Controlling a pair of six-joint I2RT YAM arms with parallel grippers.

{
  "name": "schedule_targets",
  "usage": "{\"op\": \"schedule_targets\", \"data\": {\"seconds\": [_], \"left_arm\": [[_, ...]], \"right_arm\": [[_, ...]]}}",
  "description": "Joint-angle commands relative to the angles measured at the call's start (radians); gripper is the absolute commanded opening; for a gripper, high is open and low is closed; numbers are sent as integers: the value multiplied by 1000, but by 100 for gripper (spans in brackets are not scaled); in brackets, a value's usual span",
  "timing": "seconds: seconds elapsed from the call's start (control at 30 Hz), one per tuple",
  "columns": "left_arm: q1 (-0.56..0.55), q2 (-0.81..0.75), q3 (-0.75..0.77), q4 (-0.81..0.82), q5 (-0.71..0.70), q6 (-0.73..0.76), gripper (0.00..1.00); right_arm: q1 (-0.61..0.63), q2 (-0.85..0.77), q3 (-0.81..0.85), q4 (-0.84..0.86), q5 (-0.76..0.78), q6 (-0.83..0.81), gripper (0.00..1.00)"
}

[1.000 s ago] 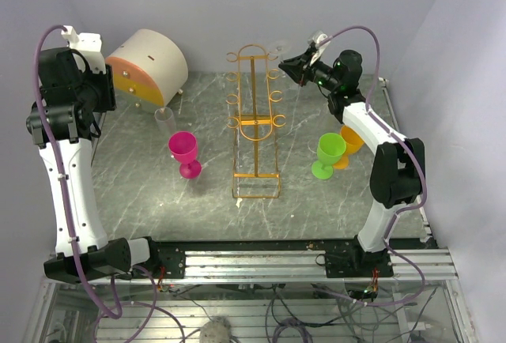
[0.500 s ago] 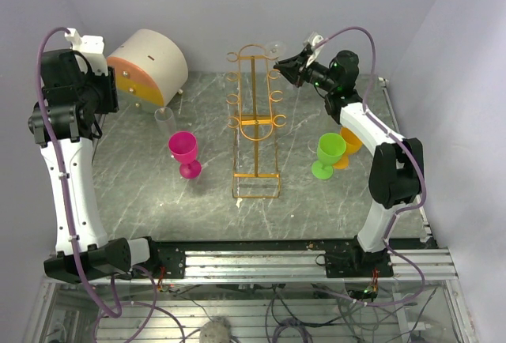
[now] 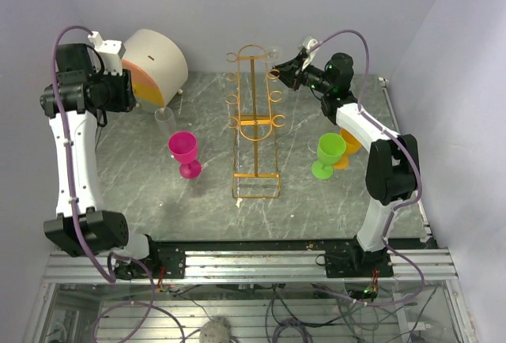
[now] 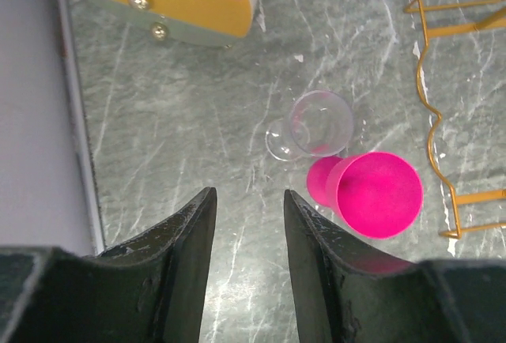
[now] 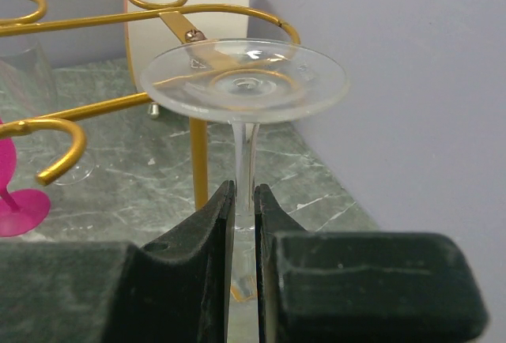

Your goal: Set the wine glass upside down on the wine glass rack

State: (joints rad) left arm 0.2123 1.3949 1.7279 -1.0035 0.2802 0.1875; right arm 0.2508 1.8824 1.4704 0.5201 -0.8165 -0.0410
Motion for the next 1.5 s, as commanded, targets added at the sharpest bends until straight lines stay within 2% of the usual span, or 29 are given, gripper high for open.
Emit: {"op": "schedule_targets", "data": {"seconds": [0.0,0.1,0.27,0.33,0.4,0.43,0.47,0.5,0.67,0.87,1.03,1.2,1.3,1.47], "left_arm": [[-6,81,83,-76,132,35,50],[-12,132,137,-87,180,29,50],[-31,213,183,-73,211,9,48],[-49,239,199,-77,213,-4,46],[-71,256,194,-75,197,-12,44],[-80,256,182,-65,188,-15,44],[-85,252,167,-53,181,-18,43],[-91,247,154,-42,171,-21,43],[-105,258,124,-28,109,-19,40],[-110,275,81,0,83,-30,36],[-122,290,75,-1,91,-32,35],[-135,297,48,16,55,-34,35],[-140,308,38,23,32,-32,34],[-150,322,26,33,15,-33,34]], "right_arm": [[6,9,-22,137,-8,33,0],[6,10,-33,162,10,55,4],[6,-9,-49,189,39,62,28],[6,-23,-53,184,48,57,46],[5,-41,-68,190,55,56,55],[5,-52,-79,197,62,61,63],[7,-63,-92,206,67,68,93],[6,-76,-105,213,70,72,99],[11,-171,-193,183,145,26,100],[30,-335,-325,25,379,-109,100],[41,-455,-444,-49,602,-136,100],[50,-646,-575,-108,765,-30,100],[50,-774,-614,-172,814,159,100],[51,-918,-576,-358,648,296,100]]}}
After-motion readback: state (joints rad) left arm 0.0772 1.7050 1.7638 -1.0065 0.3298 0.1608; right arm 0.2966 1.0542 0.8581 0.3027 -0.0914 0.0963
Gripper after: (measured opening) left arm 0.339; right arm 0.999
